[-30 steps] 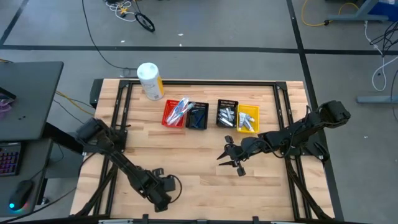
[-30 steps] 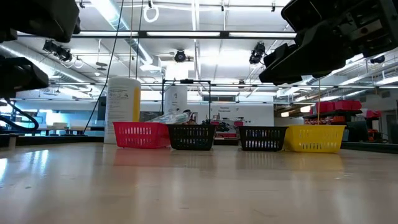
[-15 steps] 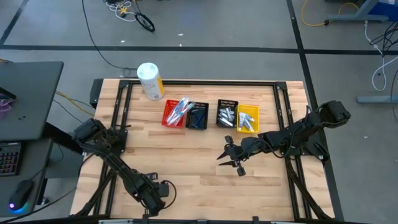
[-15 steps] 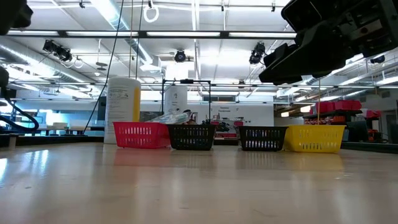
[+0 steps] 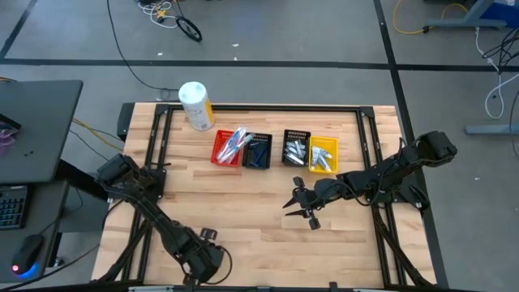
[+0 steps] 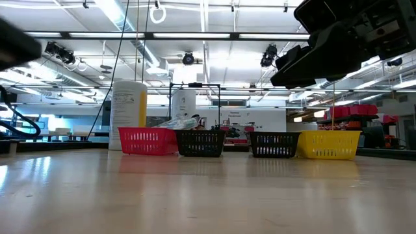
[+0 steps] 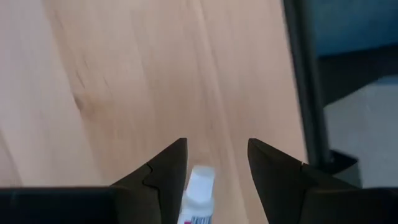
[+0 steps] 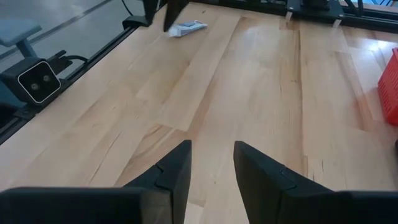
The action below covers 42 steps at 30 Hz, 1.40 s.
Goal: Pick & Place Travel size toiletries
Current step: Put the white toothpaste into the yellow basket
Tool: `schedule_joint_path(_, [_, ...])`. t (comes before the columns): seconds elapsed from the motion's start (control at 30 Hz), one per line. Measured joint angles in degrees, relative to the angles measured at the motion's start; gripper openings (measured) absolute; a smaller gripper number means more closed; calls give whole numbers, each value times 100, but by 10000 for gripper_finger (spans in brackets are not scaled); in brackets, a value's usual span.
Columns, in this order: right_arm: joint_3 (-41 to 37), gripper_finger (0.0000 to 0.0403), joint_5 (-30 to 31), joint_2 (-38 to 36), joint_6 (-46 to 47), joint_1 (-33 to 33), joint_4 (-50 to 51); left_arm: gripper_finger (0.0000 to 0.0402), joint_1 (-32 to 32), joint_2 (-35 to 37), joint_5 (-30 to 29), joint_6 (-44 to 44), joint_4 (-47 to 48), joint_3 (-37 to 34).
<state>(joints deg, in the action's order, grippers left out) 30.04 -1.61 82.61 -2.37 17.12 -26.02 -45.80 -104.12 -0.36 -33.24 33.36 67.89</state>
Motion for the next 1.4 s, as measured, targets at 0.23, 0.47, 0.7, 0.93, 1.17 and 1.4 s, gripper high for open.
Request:
schedule_joint_path(0.23, [0, 129, 0, 0, 0, 0, 2, 178, -28, 0, -216, -710, 233, 215])
schedule_joint_path(0.47, [0, 129, -2, 0, 0, 0, 4, 178, -296, -2, -274, -1142, 220, -83])
schedule_joint_path(0.7, [0, 129, 0, 0, -2, -6, 4, 178, -523, -2, -895, -1010, 127, -278])
schedule_joint_path(0.93, [0, 129, 0, 0, -2, -6, 4, 178, -575, -2, -827, -942, 73, -443])
schedule_joint_path(1.17, [0, 129, 0, 0, -2, -6, 4, 178, -577, -2, -1053, -651, -37, -443])
schedule_joint_path(1.4, [0, 129, 0, 0, -2, -6, 4, 178, -575, -2, -1079, -662, -30, -443])
